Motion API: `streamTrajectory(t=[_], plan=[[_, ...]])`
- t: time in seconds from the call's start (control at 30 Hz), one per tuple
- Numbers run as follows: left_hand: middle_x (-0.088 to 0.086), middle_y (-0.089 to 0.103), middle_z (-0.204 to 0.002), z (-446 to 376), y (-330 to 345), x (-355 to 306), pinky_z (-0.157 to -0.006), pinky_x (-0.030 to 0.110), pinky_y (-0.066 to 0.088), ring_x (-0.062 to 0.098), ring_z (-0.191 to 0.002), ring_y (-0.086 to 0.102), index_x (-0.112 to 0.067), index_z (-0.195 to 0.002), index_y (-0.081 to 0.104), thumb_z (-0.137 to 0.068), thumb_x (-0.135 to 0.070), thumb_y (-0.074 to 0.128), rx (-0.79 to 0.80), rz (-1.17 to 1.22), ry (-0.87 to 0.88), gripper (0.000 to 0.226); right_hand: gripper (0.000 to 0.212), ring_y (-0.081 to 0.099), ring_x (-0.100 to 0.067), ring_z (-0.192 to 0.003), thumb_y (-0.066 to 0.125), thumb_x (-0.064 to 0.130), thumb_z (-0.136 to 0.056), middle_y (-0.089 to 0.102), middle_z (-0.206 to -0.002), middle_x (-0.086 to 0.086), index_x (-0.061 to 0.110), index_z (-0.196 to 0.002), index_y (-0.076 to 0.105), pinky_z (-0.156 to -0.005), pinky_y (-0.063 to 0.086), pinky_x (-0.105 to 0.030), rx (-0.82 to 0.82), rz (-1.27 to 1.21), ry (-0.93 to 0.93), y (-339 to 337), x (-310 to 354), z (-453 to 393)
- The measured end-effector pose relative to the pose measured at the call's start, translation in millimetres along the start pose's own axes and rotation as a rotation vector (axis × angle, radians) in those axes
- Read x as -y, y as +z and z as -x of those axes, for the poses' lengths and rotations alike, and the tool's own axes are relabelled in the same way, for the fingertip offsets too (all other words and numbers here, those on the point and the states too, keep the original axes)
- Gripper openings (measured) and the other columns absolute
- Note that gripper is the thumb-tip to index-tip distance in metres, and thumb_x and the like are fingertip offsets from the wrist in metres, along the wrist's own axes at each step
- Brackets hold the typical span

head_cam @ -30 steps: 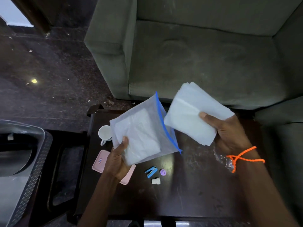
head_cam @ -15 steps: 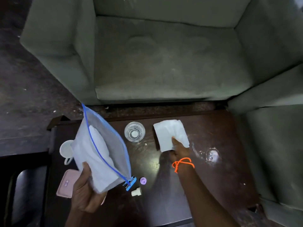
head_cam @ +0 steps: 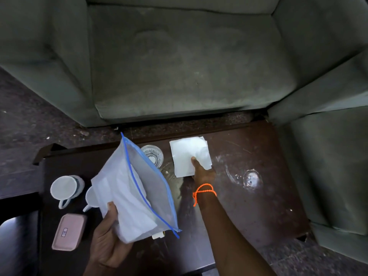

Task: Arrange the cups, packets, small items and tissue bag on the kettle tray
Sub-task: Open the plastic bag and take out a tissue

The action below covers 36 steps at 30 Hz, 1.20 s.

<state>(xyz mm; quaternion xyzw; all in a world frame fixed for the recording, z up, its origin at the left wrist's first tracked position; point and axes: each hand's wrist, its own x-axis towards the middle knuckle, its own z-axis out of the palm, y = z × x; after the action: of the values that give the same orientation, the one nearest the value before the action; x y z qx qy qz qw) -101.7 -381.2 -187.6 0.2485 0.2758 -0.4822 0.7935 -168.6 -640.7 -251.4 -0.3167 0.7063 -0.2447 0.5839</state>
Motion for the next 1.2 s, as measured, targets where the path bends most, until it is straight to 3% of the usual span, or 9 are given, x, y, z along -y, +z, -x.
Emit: streamTrajectory(t=[0.07,0.17,0.27,0.37,0.47,0.57,0.93,1.07,1.2], plan=[[0.01,0.058,-0.153,1,2,4,-0.101,0.056,0.054,0.028,-0.135,0.061,-0.017,-0.149,0.056,-0.074,-0.038,0.088,-0.087,-0.175,0.097,0.085,0.046,0.072,-0.029,-0.099,0.088,0.029,-0.079,0.075,-0.111,-0.015,0.003,-0.114,0.072,-0.078,0.061,-0.027,-0.045,0.272,-0.139,-7,5,1],[0.009,0.065,-0.144,4,13,13,-0.094,0.051,0.06,0.027,-0.129,0.065,-0.016,-0.133,0.071,-0.094,-0.035,0.063,-0.112,-0.246,0.11,0.044,0.047,0.066,-0.034,-0.106,0.082,0.034,-0.084,0.07,-0.105,-0.015,-0.002,-0.112,0.069,-0.091,0.052,-0.036,-0.159,0.468,-0.251,-23,14,7],[0.009,0.069,-0.139,7,25,23,-0.084,0.045,0.064,0.026,-0.122,0.07,-0.013,-0.14,0.064,-0.1,-0.031,0.056,-0.123,-0.219,0.047,0.044,0.035,0.061,-0.027,-0.087,0.08,0.025,-0.087,0.059,-0.075,-0.003,-0.005,-0.099,0.065,-0.088,0.053,-0.044,-0.192,0.357,-0.247,-51,21,16],[0.011,0.065,-0.144,6,36,43,-0.093,0.049,0.061,0.028,-0.129,0.066,-0.016,-0.144,0.061,-0.099,-0.03,0.057,-0.119,-0.198,-0.014,0.047,0.049,0.064,-0.021,-0.076,0.075,0.035,-0.089,0.07,-0.082,-0.011,-0.009,-0.109,0.066,-0.073,0.056,-0.04,0.213,-0.032,-0.037,-90,18,38],[0.015,0.067,-0.141,1,44,70,-0.092,0.049,0.062,0.029,-0.126,0.068,-0.013,-0.139,0.065,-0.095,-0.026,0.062,-0.144,-0.166,-0.027,0.046,0.074,0.063,-0.034,-0.123,0.06,0.061,-0.093,0.065,-0.135,-0.019,0.002,-0.138,0.057,-0.1,0.052,-0.043,0.638,-0.293,0.159,-135,7,60],[0.017,0.072,-0.133,-1,52,100,-0.081,0.046,0.065,0.03,-0.118,0.072,-0.01,-0.133,0.069,-0.091,-0.021,0.068,-0.178,-0.165,-0.044,0.044,0.094,0.042,-0.033,-0.146,0.062,0.067,-0.088,0.043,-0.158,-0.019,0.007,-0.156,0.035,-0.113,0.044,-0.046,0.794,-0.507,0.176,-166,-8,74],[0.014,0.081,-0.107,-22,20,184,-0.072,0.036,0.064,0.03,-0.094,0.08,-0.006,-0.113,0.076,-0.069,-0.011,0.09,-0.379,-0.63,0.013,0.047,0.064,0.065,-0.031,-0.113,0.067,0.062,-0.088,0.067,-0.13,-0.015,0.016,-0.131,0.059,-0.093,0.054,-0.045,0.502,-0.433,0.075,-214,0,36],[0.008,0.083,-0.102,-41,7,201,-0.079,0.034,0.064,0.017,-0.089,0.08,-0.011,-0.101,0.079,-0.073,-0.014,0.094,-0.33,-1.091,0.064,0.031,0.008,0.06,-0.024,-0.077,0.075,0.012,-0.089,0.07,-0.091,-0.011,0.011,-0.097,0.073,-0.072,0.047,-0.04,0.175,-0.032,-0.101,-227,-24,-1],[-0.008,0.077,-0.103,-52,2,200,-0.077,0.021,0.056,0.007,-0.087,0.071,-0.02,-0.109,0.069,-0.073,-0.033,0.094,-0.351,-1.485,0.218,0.046,0.026,0.059,0.001,-0.062,0.079,-0.01,-0.078,0.068,-0.076,-0.004,0.014,-0.083,0.072,-0.063,0.051,-0.012,0.019,0.192,-0.256,-231,-31,-22]])
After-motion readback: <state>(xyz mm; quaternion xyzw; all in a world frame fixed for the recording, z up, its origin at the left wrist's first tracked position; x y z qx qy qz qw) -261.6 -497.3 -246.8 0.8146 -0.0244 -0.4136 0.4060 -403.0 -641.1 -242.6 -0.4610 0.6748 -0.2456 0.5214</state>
